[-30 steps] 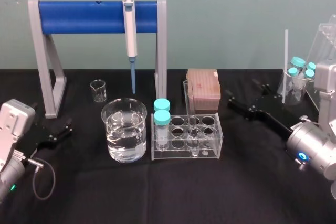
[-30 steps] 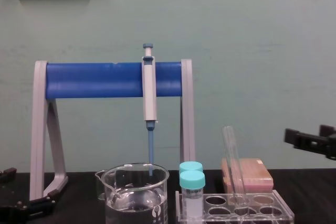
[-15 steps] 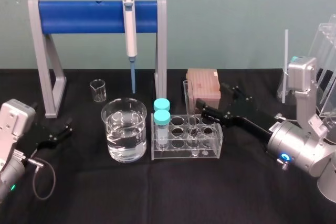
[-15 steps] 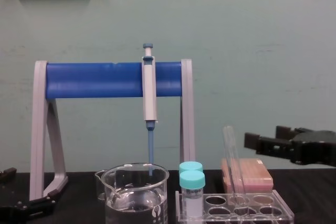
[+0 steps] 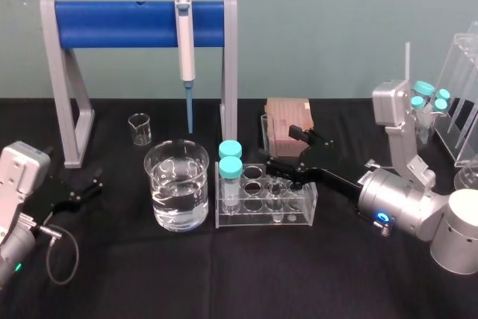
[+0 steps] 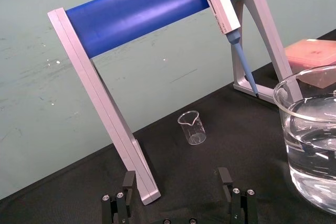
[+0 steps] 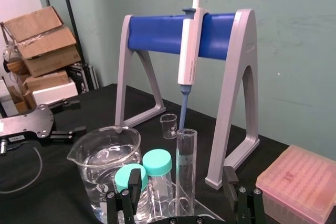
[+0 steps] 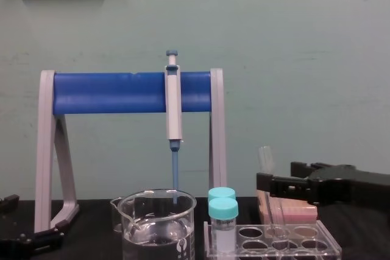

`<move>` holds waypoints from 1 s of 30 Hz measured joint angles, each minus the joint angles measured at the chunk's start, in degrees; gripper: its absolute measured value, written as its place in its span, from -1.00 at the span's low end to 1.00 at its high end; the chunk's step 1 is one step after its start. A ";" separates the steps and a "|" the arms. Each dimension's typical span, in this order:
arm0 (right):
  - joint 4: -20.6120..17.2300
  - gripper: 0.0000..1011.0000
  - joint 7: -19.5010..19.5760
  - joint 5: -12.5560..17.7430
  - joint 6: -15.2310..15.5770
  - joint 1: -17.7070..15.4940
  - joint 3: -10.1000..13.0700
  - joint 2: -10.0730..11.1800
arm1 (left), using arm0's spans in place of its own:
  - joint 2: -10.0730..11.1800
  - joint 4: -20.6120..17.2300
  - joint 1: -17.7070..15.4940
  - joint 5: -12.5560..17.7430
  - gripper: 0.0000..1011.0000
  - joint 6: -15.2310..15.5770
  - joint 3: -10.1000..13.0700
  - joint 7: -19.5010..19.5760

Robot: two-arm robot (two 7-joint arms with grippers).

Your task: Hold the test tube with one hand and immerse one end into the beaker, then return it to the test tube rack.

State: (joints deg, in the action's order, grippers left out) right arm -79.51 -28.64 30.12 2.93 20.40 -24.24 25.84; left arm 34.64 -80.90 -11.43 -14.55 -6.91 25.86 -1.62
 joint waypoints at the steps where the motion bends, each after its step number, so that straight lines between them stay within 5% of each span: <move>1: 0.95 0.98 -0.19 -0.24 0.05 0.62 -0.27 -0.43 | 0.00 0.00 0.00 0.00 0.98 0.00 0.00 0.00; 13: 6.41 0.98 -1.51 -1.75 0.02 4.26 -1.68 -2.88 | 0.00 0.00 0.00 0.00 0.98 0.00 0.00 0.00; 30: 8.19 0.98 -2.21 -2.82 -0.53 5.62 -2.18 -3.94 | 0.00 0.00 0.00 0.00 0.98 0.00 0.00 0.00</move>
State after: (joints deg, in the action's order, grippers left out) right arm -71.31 -30.84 27.30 2.40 26.02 -26.42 21.91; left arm 34.65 -80.90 -11.43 -14.55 -6.91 25.86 -1.62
